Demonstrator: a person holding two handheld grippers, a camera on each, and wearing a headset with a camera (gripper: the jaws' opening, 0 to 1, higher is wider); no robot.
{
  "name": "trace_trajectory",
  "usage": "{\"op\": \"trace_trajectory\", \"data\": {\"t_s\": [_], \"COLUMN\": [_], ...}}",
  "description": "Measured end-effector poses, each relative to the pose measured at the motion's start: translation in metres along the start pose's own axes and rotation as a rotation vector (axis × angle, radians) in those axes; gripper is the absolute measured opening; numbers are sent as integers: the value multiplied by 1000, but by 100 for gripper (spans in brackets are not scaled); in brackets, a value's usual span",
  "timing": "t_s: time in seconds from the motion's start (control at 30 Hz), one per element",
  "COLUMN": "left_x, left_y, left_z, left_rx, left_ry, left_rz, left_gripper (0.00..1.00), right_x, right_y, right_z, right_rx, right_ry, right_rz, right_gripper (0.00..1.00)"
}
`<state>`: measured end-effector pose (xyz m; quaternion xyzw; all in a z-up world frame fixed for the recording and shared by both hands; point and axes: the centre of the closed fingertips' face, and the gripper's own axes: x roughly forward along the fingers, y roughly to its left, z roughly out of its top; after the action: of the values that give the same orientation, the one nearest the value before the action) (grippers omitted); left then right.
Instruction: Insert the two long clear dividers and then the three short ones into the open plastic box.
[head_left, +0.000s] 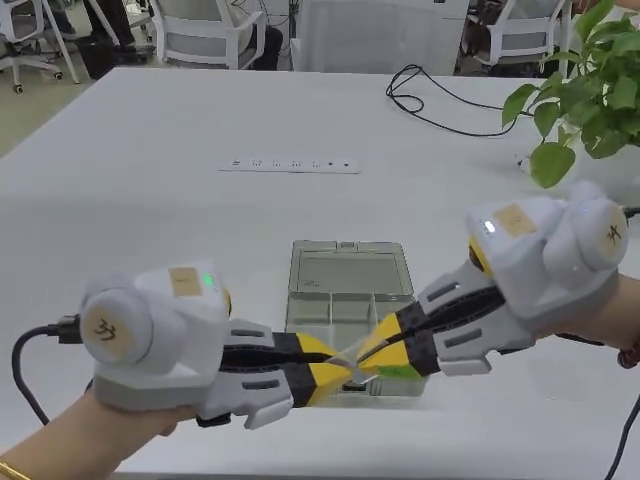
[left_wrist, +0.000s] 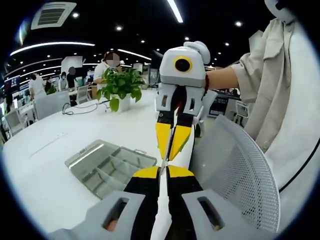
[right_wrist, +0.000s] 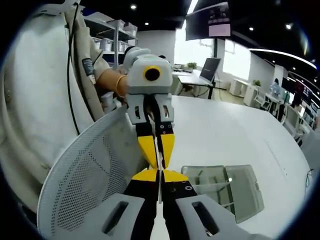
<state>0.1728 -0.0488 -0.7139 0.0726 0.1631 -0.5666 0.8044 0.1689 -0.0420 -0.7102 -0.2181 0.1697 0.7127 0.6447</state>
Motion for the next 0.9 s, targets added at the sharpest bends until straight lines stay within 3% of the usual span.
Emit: {"op": "trace_trajectory", "data": {"t_s": [0.23,0.53,0.9], "left_x": [-1,-5,-10], "left_y": [7,17,27], "left_z": [0,0,-3], "left_rx": [-25,-58,-95], "left_ry": [-19,-51,-75], "left_rz": [48,110,182], "left_gripper": [13,24,40], "right_x": [-4,-11,-14], "right_y": [-12,-43,-73], "right_z": [-3,-12,-30], "right_rx": [5,45,69], "right_ry": [7,5,42], "right_rz": [-48,-159,-255], "right_gripper": [2,2,2]}}
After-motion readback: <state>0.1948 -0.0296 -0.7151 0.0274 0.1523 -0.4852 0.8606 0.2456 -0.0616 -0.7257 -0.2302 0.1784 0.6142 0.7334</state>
